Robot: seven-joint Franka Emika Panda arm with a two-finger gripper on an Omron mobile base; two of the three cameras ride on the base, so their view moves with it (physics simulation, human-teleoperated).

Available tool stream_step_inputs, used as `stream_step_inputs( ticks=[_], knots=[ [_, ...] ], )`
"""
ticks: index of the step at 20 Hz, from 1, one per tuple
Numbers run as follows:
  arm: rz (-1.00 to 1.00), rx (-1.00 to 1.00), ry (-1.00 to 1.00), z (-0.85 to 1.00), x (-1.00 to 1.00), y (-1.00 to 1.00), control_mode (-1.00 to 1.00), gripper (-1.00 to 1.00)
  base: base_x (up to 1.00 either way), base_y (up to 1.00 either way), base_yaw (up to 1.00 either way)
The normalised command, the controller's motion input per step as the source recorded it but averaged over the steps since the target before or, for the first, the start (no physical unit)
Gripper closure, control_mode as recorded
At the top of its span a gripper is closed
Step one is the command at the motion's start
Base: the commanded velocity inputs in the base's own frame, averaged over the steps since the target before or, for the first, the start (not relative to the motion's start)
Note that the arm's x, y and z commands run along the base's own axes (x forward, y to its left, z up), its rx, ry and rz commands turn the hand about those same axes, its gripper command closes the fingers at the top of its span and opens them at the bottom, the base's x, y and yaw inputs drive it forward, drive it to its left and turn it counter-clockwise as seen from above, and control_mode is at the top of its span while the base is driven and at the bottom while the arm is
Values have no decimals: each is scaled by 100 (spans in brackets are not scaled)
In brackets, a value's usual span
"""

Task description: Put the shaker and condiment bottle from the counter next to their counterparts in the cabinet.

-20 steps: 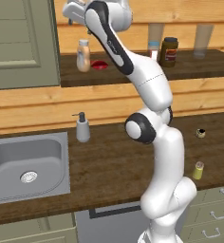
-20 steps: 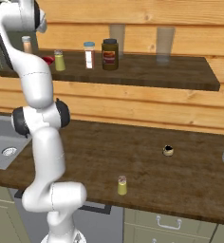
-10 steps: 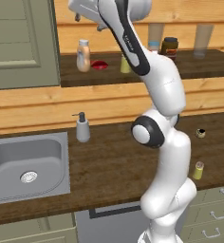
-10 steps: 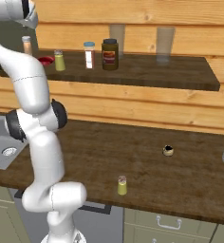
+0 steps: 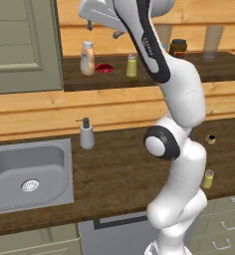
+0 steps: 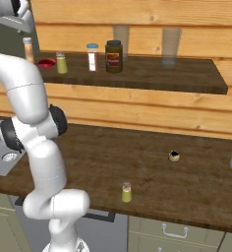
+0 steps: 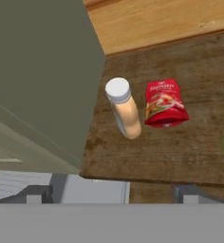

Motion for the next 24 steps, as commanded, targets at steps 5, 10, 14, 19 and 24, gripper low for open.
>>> stream_step_inputs(
  ticks=[5, 10, 14, 19, 24],
  knots=[
    [0, 0, -23, -58, -100, -50, -100, -100, 0, 0, 0],
    [0, 0, -28, -71, -100, -68, -100, -100, 0, 0, 0],
    [0, 6, -25, -45, -90, -53, -100, -100, 0, 0, 0],
    [-2, 4, -2, -15, -38, -20, -100, -100, 0, 0, 0],
    [-7, 7, -10, -82, -100, -64, -100, -100, 0, 0, 0]
  ],
)
